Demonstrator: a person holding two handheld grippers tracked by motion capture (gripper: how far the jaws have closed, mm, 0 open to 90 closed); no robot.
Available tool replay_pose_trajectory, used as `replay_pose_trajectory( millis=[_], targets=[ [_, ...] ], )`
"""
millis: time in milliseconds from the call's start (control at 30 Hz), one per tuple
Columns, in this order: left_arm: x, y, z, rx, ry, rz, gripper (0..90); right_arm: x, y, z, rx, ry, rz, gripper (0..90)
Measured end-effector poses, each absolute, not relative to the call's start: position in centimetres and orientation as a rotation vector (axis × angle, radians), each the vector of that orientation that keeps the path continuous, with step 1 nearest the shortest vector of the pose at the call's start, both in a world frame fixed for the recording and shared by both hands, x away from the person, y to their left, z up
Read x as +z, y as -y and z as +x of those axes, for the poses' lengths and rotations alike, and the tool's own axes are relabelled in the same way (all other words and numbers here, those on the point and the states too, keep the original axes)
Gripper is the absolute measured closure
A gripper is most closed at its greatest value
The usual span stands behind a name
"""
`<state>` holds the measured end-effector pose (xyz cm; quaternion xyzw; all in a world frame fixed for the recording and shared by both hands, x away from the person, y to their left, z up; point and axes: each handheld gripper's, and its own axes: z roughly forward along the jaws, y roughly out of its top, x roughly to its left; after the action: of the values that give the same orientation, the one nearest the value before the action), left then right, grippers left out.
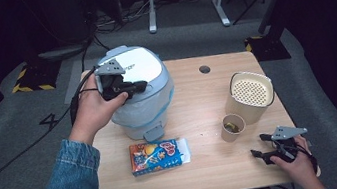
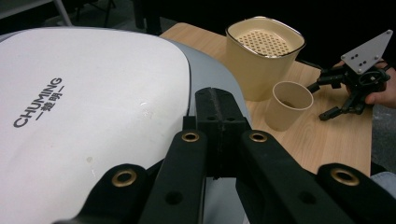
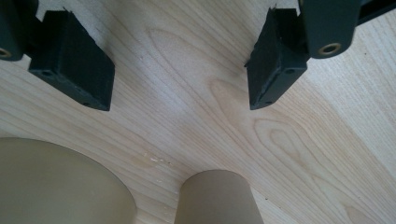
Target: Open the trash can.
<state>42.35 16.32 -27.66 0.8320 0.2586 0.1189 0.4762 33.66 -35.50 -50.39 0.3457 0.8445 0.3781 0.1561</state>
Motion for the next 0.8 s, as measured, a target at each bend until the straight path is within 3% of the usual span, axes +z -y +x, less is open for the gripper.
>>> replay_pose_trajectory(
  millis=[533,800],
  targets=[
    [-27.21,-15.59,41.81,0.376,-0.631,2.093,90.0,-50.38,35.49,33.64,1.082,-2.418,0.991,23.5],
    [-27.44,-15.73,41.60,0.320,-0.621,2.059,90.0,-50.38,35.49,33.65,1.082,-2.418,0.989,23.6]
  ],
)
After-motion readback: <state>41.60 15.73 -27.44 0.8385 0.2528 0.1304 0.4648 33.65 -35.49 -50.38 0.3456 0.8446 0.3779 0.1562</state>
